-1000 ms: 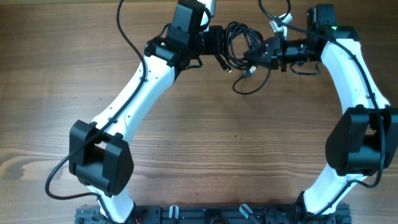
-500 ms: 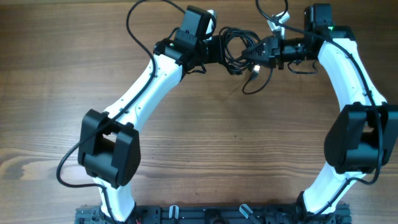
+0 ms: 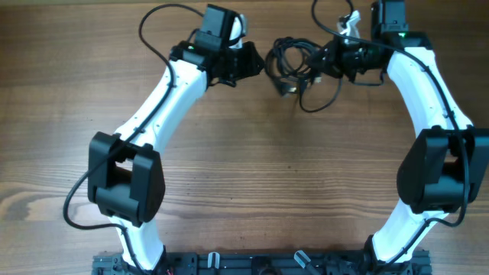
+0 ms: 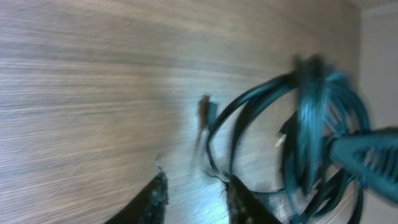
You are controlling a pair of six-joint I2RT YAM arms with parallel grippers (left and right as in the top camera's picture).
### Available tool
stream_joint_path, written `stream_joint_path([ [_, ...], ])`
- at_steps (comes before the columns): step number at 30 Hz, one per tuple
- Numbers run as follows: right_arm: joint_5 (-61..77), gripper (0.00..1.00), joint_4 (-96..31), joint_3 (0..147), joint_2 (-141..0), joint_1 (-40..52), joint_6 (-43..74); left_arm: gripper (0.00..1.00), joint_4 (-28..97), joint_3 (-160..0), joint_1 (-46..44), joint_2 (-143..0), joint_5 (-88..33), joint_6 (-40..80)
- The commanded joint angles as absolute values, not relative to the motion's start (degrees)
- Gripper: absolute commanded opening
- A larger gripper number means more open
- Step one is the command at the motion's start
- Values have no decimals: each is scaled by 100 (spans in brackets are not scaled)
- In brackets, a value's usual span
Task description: Untangle cables
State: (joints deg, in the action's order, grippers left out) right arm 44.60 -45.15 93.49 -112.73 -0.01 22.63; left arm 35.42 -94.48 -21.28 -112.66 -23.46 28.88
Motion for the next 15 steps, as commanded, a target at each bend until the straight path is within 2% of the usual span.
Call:
stream_joint_path([
  [1,4244,4,-4458,9406,-11229,-73,2482,47,3809,-9472,-2056,-11218,-2528,2877],
  [6,4694,4,-4403,9406,-11229,-73,2567,49,3997,-9472,-2064,-11218,-2530,2880],
  [15,6541,4,-4036,9406,-11229,-73,2724,48,3736,-9472,-2429,-11229,-2530,2877],
])
